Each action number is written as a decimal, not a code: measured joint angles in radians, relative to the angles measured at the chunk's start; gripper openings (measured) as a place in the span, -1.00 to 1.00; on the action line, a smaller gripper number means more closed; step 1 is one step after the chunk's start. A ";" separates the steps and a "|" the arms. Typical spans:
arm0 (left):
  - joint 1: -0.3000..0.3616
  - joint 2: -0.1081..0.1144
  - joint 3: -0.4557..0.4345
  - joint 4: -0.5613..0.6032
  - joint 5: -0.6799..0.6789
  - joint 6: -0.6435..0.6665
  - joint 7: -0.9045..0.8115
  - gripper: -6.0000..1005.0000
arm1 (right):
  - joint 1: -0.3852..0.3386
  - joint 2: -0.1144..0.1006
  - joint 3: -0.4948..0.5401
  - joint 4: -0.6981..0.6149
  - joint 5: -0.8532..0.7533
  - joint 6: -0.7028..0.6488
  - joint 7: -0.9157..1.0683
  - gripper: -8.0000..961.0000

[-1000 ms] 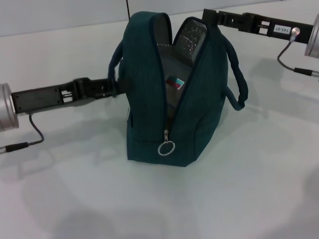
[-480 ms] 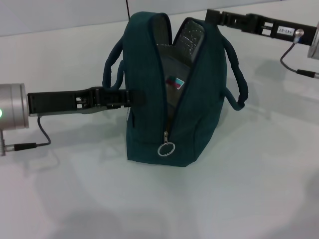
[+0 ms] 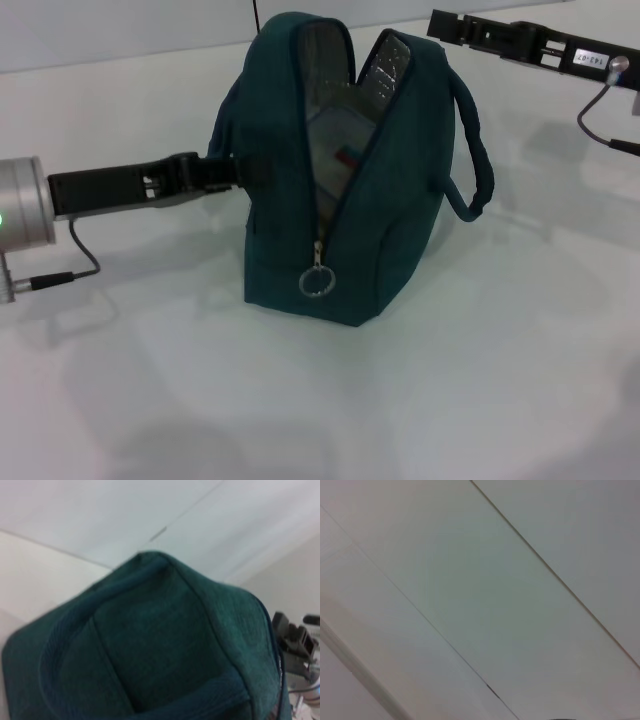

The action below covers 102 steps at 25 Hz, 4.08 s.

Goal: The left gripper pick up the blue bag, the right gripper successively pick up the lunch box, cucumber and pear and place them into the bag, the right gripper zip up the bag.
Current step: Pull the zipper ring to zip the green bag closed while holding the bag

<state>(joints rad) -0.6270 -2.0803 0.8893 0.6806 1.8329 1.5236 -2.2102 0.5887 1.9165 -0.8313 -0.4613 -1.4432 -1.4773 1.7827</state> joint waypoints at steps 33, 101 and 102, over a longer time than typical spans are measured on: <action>0.086 -0.008 -0.041 -0.178 -0.174 0.038 0.136 -0.84 | 0.061 -0.024 0.013 -0.036 0.018 -0.127 -0.151 0.35; 0.111 -0.017 -0.038 -0.259 -0.256 -0.011 0.186 -0.84 | 0.158 0.111 -0.345 0.071 -0.277 0.065 -0.193 0.19; 0.112 -0.017 -0.038 -0.259 -0.256 -0.011 0.186 -0.84 | 0.154 0.111 -0.347 0.072 -0.258 0.074 -0.203 0.18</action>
<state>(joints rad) -0.5154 -2.0972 0.8510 0.4213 1.5765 1.5125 -2.0238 0.7430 2.0279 -1.1781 -0.3892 -1.7011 -1.4030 1.5799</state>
